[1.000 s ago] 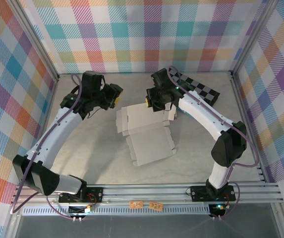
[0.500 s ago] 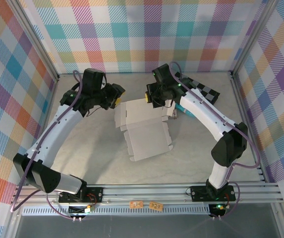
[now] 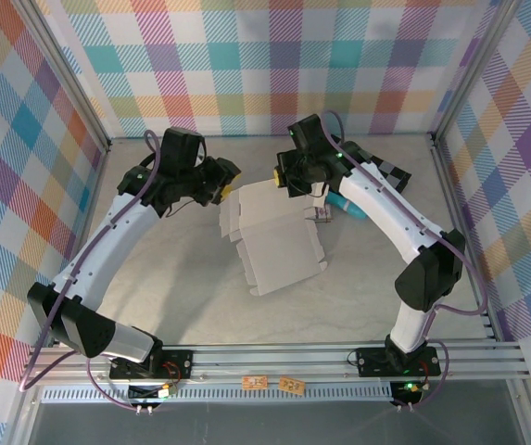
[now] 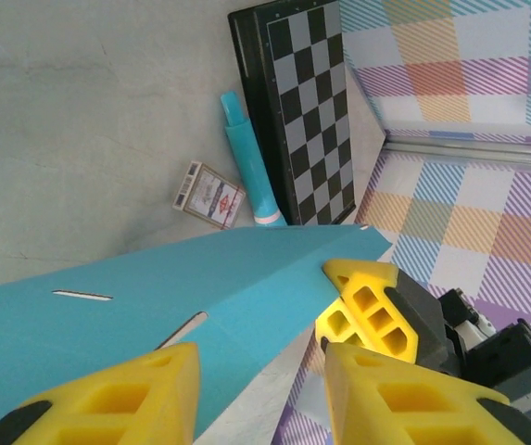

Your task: Fold the paper box

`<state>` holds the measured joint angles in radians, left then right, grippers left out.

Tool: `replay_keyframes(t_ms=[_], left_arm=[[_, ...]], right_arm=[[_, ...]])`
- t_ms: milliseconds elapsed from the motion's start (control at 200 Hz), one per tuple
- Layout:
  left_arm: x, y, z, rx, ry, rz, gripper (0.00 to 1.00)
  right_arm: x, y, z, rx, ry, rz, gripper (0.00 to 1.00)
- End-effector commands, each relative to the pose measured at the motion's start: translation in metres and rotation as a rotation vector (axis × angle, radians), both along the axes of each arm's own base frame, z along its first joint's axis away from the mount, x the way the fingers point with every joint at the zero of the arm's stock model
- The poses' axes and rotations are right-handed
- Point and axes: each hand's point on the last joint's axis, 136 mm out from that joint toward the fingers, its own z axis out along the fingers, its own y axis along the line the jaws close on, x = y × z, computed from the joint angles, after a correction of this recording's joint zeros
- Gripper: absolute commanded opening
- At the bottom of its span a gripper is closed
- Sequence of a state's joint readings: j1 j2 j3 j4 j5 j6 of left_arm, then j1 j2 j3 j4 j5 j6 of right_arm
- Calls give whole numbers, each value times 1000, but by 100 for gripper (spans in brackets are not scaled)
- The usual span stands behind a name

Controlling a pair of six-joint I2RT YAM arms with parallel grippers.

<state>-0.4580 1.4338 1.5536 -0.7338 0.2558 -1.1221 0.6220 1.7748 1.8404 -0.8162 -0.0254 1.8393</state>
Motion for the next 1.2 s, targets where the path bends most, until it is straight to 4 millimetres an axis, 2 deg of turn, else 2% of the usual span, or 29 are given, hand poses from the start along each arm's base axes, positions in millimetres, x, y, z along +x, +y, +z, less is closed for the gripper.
replay_keyframes(t_ms=[0, 290, 500, 535, 665, 725, 820, 875, 945, 1075, 1195], left_arm=[[-7, -13, 17, -60, -4, -17, 38], [-4, -29, 29, -137, -11, -4, 34], [-1, -29, 28, -125, -12, 3, 34], [1, -26, 34, -122, -30, 7, 34], [0, -17, 77, -77, -123, -8, 36], [-1, -17, 88, -92, -135, -16, 36], [-4, -24, 94, -159, -124, -32, 35], [-6, -27, 95, -189, -119, -42, 34], [-7, -18, 95, -146, -135, -35, 34], [-1, 9, 73, -12, -115, -18, 34], [3, 11, 52, 49, -88, -47, 35]], right_arm=[[8, 5, 12, 13, -45, 8, 0], [9, 5, 23, 27, -66, 2, 0], [9, 6, 33, 47, -82, 3, 0], [7, 6, 33, 41, -80, 7, 0], [6, 1, 31, 27, -86, 2, 0], [7, 0, 30, 31, -87, -2, 0], [9, -1, 28, 26, -84, -4, 0], [9, -2, 28, 26, -84, -4, 0], [10, -2, 28, 26, -84, -4, 0], [10, -1, 27, 30, -80, 0, 0], [9, -1, 27, 33, -79, 4, 0]])
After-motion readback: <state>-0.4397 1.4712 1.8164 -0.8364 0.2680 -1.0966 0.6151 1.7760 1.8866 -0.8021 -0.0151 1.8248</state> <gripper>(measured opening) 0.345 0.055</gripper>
